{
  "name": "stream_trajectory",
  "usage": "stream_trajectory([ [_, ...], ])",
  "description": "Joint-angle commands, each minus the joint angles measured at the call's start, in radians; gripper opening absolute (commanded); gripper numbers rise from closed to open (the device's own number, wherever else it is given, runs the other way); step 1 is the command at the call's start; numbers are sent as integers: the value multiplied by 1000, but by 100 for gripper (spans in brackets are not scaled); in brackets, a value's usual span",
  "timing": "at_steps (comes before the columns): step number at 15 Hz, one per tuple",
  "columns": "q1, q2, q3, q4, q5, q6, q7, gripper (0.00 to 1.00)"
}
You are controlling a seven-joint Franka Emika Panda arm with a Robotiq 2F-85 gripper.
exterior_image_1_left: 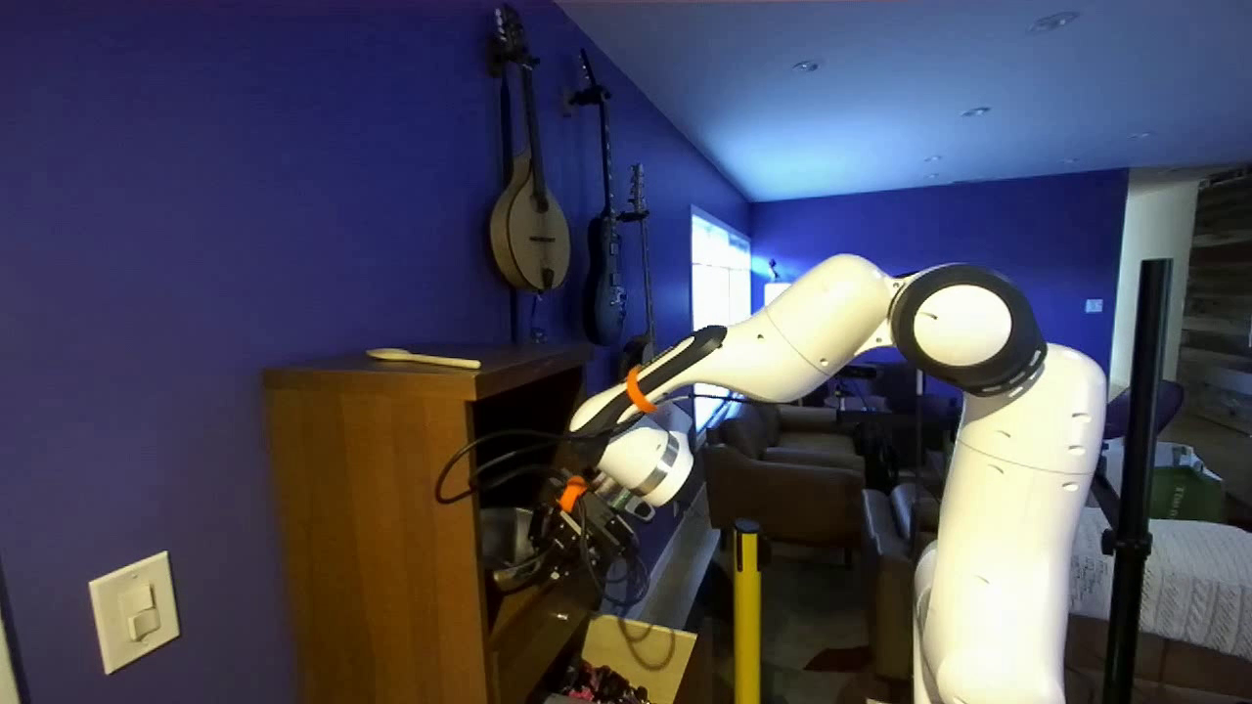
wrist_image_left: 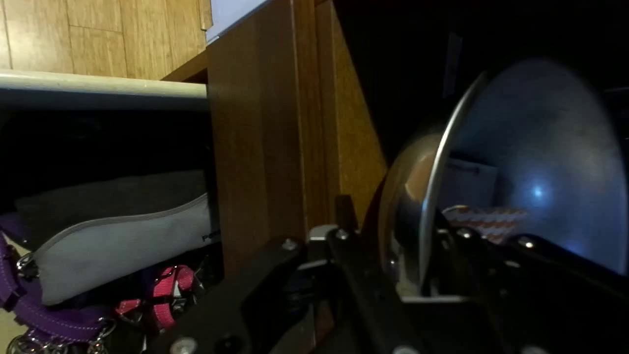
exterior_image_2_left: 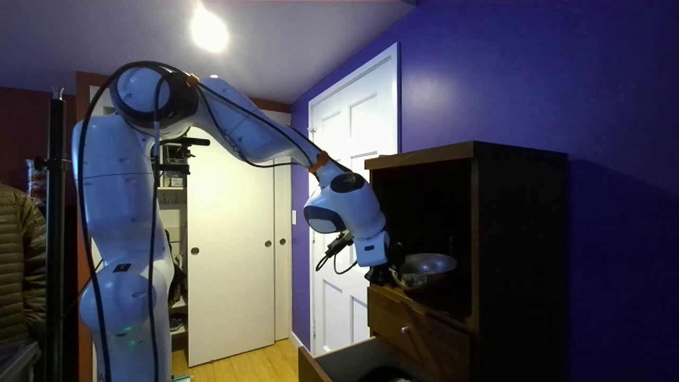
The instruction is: Put the silver bowl inside the open drawer
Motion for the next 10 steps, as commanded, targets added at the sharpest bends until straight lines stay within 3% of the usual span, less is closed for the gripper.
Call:
stream_trajectory([
  [1,-12,31,18,14,-42,34,25,4],
  [2,-12,24,17,12,-49,33,25,0],
  [6,-28,-25,4,-10,-79,15,36,2],
  [8,-60,-71,-25,-28,-171,-91,84,2],
  [9,-96,-100,-42,-42,-271,-164,130,2],
  [10,-73,-123,-96,-58,-344,-265,144,2],
])
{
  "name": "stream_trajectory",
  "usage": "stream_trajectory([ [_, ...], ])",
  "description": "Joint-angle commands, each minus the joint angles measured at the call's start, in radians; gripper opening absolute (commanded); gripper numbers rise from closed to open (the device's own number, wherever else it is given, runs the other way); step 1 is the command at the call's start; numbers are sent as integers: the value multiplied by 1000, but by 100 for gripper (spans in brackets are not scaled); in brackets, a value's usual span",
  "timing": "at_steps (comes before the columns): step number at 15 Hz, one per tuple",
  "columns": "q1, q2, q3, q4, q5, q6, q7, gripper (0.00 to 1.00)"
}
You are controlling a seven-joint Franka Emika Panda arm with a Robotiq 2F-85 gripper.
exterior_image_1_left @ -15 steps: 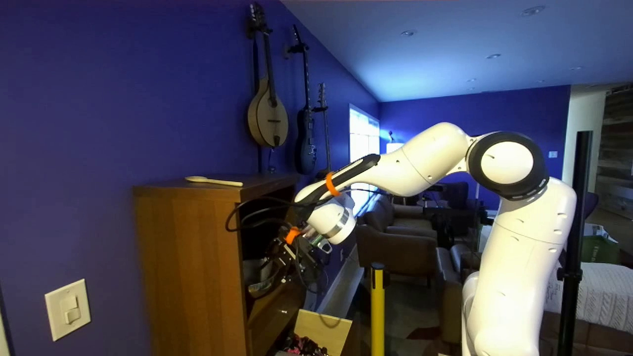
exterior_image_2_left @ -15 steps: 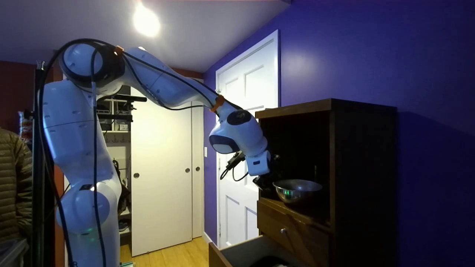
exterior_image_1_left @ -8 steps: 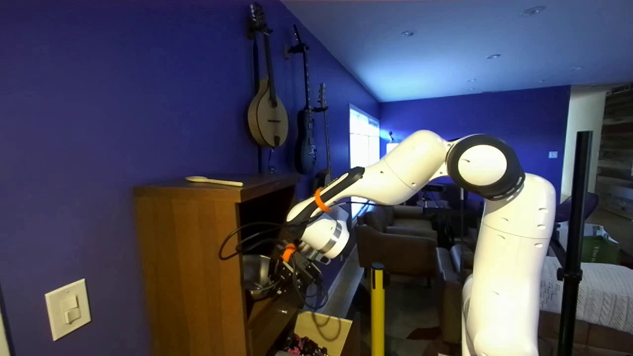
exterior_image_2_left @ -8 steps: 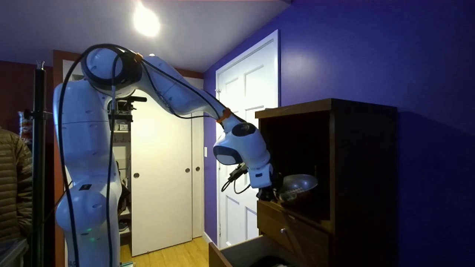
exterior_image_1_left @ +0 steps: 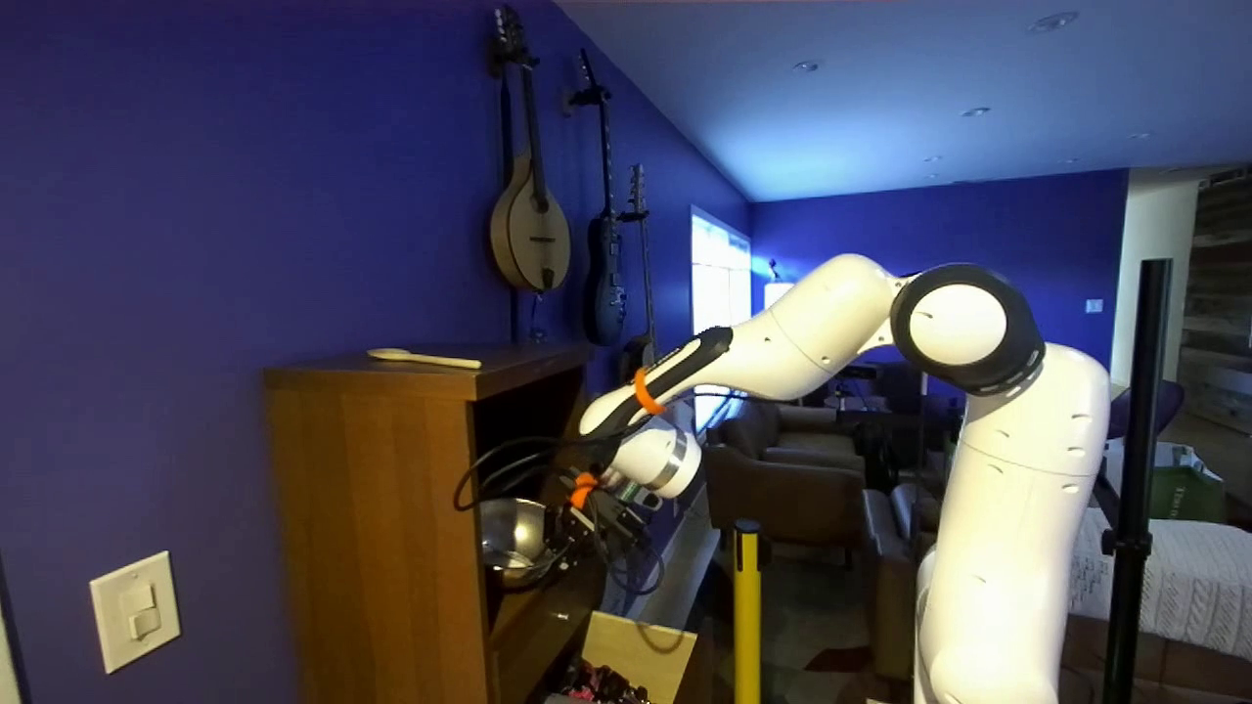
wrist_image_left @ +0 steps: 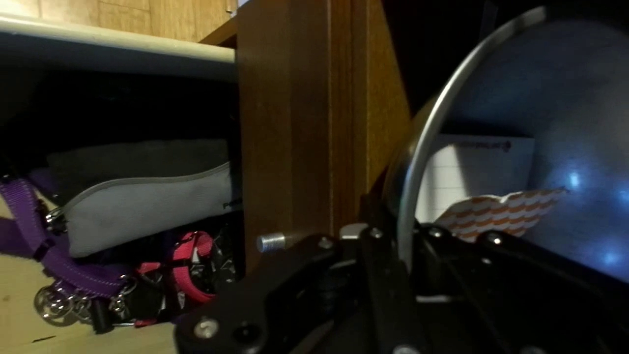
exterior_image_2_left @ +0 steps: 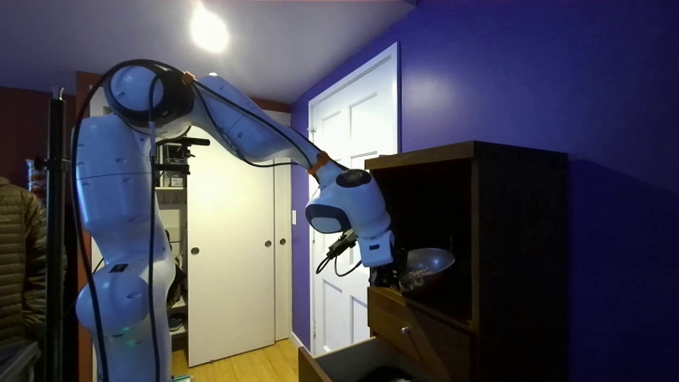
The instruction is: Put the silver bowl inside the open drawer
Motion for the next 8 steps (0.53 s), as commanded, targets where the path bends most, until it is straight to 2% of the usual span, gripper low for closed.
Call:
stream_trajectory([
  [1,-9,-144,-128,-71,-235,-275,61,2],
  [6,-23,-277,-331,-41,-525,-713,-61,2],
  [8,-34,-287,-381,7,-616,-882,-120,2],
])
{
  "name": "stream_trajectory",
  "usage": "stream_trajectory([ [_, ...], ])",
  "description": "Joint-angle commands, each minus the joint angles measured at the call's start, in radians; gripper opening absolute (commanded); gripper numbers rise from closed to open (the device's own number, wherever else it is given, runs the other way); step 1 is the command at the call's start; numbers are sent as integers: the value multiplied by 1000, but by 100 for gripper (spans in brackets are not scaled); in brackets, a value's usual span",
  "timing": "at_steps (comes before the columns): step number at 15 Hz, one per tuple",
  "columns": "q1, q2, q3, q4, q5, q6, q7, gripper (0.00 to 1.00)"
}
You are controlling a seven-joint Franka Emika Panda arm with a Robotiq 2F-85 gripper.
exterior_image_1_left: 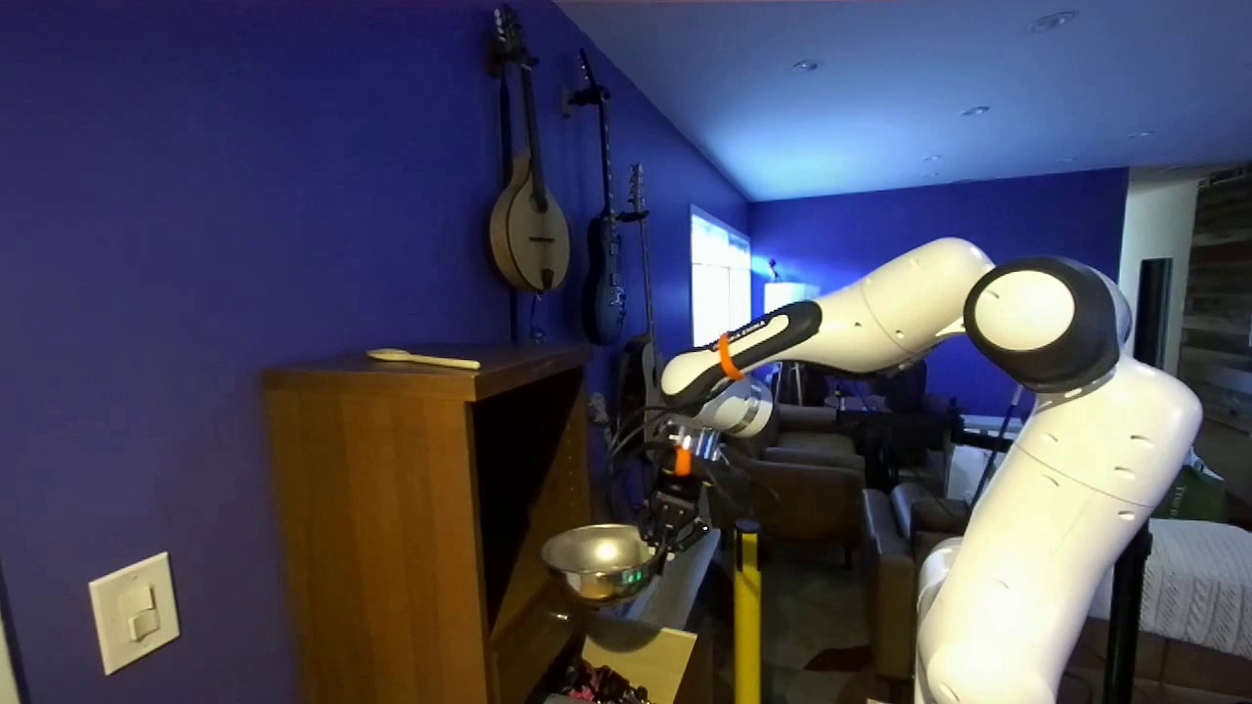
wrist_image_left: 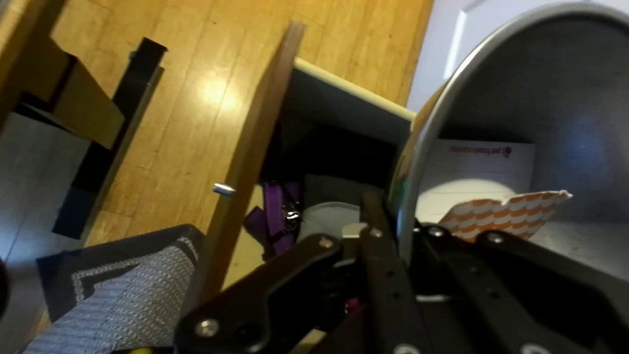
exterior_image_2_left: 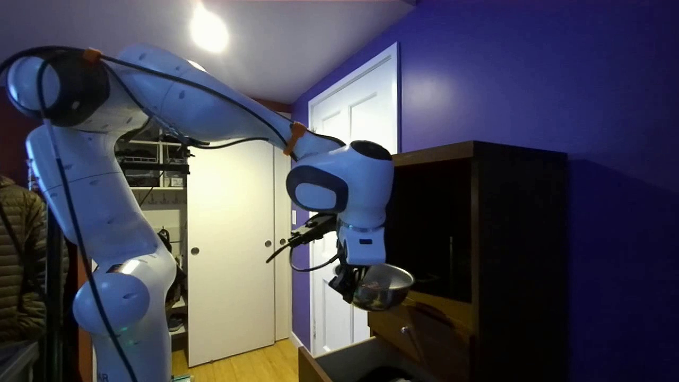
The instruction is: Put the silver bowl inside the open drawer
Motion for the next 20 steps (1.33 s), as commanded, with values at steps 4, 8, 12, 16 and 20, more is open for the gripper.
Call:
stream_trajectory([
  [4,-110,13,62,105,-155,-431,-102,2],
  [8,-120,64,201,89,-211,-446,16,2],
  [12,-108,129,289,58,-289,-225,156,2],
  [16,-96,204,310,44,-356,-65,194,2],
  [20,-88,280,303,54,-422,-62,281,2],
])
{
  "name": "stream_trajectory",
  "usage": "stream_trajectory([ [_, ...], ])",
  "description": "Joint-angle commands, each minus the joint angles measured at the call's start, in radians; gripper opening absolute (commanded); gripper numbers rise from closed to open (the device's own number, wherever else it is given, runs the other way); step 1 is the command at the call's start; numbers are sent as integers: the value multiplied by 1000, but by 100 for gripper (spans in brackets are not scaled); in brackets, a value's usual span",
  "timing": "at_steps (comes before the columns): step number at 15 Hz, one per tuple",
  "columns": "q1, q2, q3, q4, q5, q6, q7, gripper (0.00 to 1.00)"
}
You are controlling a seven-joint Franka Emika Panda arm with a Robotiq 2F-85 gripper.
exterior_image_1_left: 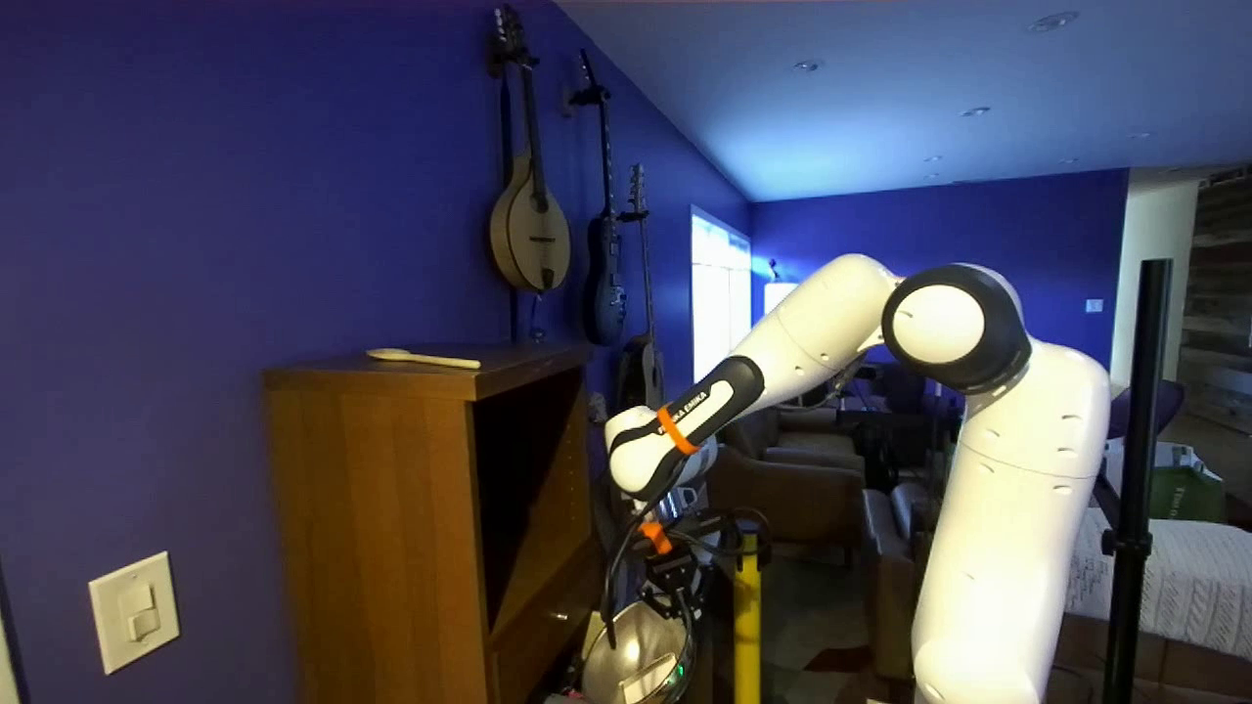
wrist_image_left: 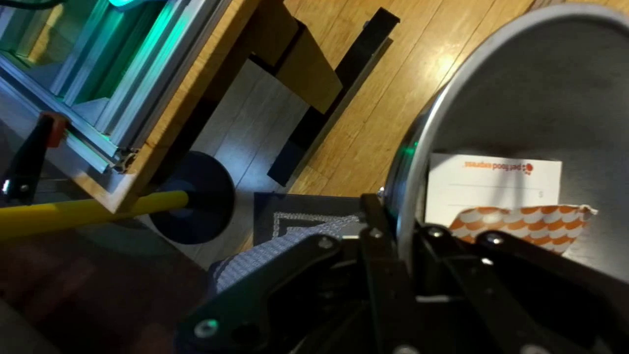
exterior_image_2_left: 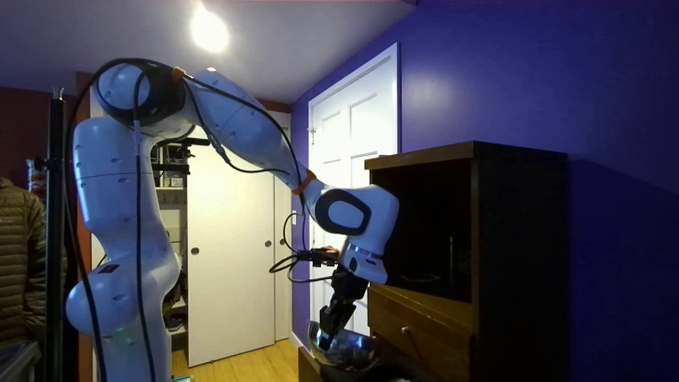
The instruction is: Put the silver bowl inside the open drawer
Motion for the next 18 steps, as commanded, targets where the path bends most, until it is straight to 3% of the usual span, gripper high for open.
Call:
stream_trajectory([
  [1,15,55,-6,12,-12,37,76,2],
  [9,60,144,-5,45,78,80,183,2],
  [14,77,223,-12,66,228,189,194,2],
  [18,77,281,-22,80,285,318,188,2],
])
